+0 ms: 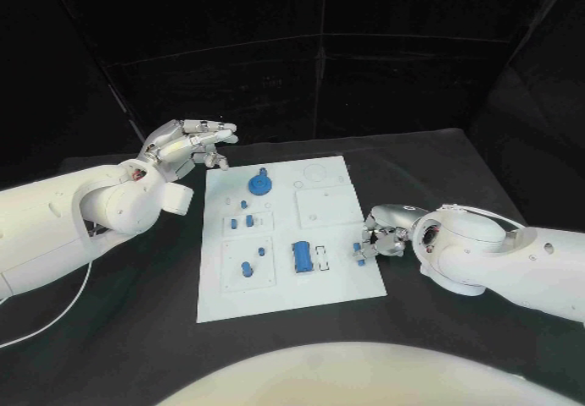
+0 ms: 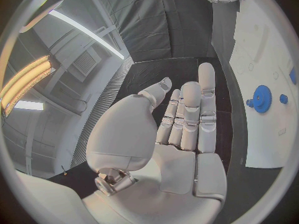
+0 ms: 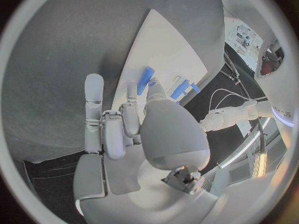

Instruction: Assemble the parts on the task board

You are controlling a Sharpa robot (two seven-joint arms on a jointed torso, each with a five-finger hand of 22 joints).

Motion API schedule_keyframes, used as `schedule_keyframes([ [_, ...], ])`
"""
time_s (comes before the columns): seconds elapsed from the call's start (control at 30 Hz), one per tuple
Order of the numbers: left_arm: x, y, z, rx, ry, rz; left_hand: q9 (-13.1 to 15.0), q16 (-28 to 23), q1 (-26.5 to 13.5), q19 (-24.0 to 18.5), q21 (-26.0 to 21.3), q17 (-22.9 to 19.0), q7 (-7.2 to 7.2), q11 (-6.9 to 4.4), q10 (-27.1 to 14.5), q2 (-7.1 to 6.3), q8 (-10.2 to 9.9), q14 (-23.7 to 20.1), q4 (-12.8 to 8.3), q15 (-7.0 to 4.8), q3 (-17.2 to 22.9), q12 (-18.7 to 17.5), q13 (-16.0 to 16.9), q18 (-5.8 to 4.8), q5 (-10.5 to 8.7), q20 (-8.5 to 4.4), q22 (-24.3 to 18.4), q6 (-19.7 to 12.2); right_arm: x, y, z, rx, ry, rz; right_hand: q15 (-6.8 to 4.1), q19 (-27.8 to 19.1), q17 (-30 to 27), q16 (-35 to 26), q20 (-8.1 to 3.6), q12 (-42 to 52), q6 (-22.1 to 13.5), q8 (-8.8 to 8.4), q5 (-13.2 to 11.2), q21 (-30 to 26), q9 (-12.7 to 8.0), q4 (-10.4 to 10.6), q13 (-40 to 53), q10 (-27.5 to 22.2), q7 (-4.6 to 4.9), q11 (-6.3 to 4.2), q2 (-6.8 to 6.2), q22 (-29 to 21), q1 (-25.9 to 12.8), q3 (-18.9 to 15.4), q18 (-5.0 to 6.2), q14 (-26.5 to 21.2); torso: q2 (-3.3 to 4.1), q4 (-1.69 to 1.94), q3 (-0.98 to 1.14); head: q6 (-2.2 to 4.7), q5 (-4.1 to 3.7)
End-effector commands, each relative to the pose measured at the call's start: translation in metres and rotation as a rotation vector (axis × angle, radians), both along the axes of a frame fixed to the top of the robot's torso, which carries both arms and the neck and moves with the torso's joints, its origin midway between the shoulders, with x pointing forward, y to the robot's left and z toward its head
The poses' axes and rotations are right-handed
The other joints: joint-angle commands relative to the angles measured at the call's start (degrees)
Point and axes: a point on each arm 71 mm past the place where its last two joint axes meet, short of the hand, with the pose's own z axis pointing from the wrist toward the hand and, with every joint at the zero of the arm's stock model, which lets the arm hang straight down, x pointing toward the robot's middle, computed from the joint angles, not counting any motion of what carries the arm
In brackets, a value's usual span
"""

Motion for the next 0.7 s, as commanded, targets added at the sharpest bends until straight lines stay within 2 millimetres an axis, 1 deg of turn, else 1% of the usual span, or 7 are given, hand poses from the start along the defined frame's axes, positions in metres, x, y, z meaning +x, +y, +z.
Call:
schedule_keyframes([
  [0.03,0.0,-0.001,0.001,-0.003,-0.005,-0.016,-0.03,0.28,-0.53,-0.06,-0.35,-0.09,0.17,0.05,-0.34,-0.11,0.35,-0.53,-0.07,0.05,-0.36,0.18,-0.07,0.75,0.2,0.34,-0.08,-0.37,-0.001,0.002,-0.004,-0.047,0.02,0.022,-0.59,0.04,2.93,0.02,-0.44,-0.26,0.3,-0.36,-2.75,-0.24,-0.03,-2.27,-0.32,-0.03,-0.26,-0.52,1.38,-0.11,4.26,1.42,-0.58,3.66,-0.02,-0.01,0.0,-0.06,-0.01],
  [0.17,0.0,-0.002,0.001,-0.003,-0.004,-0.018,-0.03,0.28,-0.53,-0.06,-0.35,-0.09,0.17,0.05,-0.34,-0.11,0.35,-0.53,-0.07,0.05,-0.36,0.18,-0.07,0.75,0.2,0.34,-0.08,-0.37,0.0,0.005,-0.005,-0.059,0.006,0.032,-0.68,0.02,2.88,-0.03,-0.55,-0.54,0.31,-0.81,-5.18,-0.37,-0.16,-4.87,-0.47,-0.25,-0.34,-0.63,2.43,-0.25,8.01,3.44,-0.57,3.65,-0.01,0.06,0.0,-0.01,-0.01],
  [0.23,0.0,-0.002,0.001,-0.004,-0.004,-0.019,-0.03,0.28,-0.53,-0.06,-0.35,-0.09,0.17,0.05,-0.34,-0.11,0.35,-0.53,-0.07,0.05,-0.36,0.18,-0.07,0.75,0.2,0.34,-0.08,-0.37,0.001,0.007,-0.005,-0.066,-0.001,0.037,-0.76,0.02,2.88,-0.05,-0.7,-0.72,0.5,-1.28,-6.89,-0.42,-0.42,-6.87,-0.52,-0.45,-0.22,-0.58,3.51,-0.28,10.74,5.41,-0.54,3.64,-0.01,0.11,0.01,-0.03,0.0],
  [0.3,0.0,-0.002,0.001,-0.003,-0.004,-0.019,-0.02,0.32,-0.52,-0.04,-0.39,-0.19,0.17,0.05,-0.44,-0.06,0.44,-0.6,-0.03,0.05,-0.44,0.36,-0.06,0.76,0.2,0.35,-0.13,-0.42,0.001,0.008,-0.006,-0.073,-0.007,0.042,-0.59,-0.03,2.89,-0.08,-0.72,-0.95,0.77,-1.93,-7.96,-0.44,-0.82,-8.67,-0.62,-0.66,0.0,-0.42,4.04,-0.3,12.4,7.19,-0.57,3.63,0.01,0.12,-0.03,-0.04,0.09],
  [0.4,0.0,-0.002,0.001,-0.003,-0.003,-0.019,-0.02,0.32,-0.52,-0.04,-0.39,-0.19,0.17,0.05,-0.44,-0.06,0.44,-0.6,-0.03,0.05,-0.44,0.36,-0.06,0.76,0.2,0.35,-0.13,-0.42,0.002,0.01,-0.006,-0.078,-0.009,0.049,-0.35,-0.13,2.85,-0.12,-0.52,-1.1,1.02,-2.77,-7.9,-0.42,-1.31,-10.05,-0.69,-0.78,0.28,-0.21,3.9,-0.27,12.56,8.51,-0.64,3.62,0.02,0.14,-0.04,-0.12,0.2],
  [0.6,0.0,-0.002,0.001,-0.003,-0.002,-0.018,-0.02,0.32,-0.52,-0.04,-0.39,-0.19,0.17,0.05,-0.44,-0.06,0.44,-0.6,-0.03,0.05,-0.44,0.36,-0.06,0.76,0.2,0.35,-0.13,-0.42,0.002,0.013,-0.007,-0.082,-0.009,0.057,-0.19,-0.25,2.72,-0.2,-0.28,-1.3,1.12,-3.87,-6.97,-0.39,-1.93,-10.87,-0.83,-0.91,0.56,0.03,3.4,-0.22,11.22,9.61,-0.64,3.59,-0.04,0.01,-0.01,-0.06,0.35],
  [0.7,0.0,-0.002,0.001,-0.003,-0.002,-0.019,-0.02,0.32,-0.52,-0.04,-0.39,-0.19,0.17,0.05,-0.44,-0.06,0.44,-0.6,-0.03,0.05,-0.44,0.36,-0.06,0.76,0.2,0.35,-0.13,-0.42,0.002,0.013,-0.007,-0.074,-0.01,0.049,-0.08,-0.21,2.66,-0.26,-0.14,-1.43,1.2,-4.65,-4.81,-0.33,-2.33,-10.48,-0.94,-0.94,0.55,0.07,2.9,-0.09,8.91,10.13,-0.62,3.58,-0.04,-0.04,-0.03,-0.06,0.36],
])
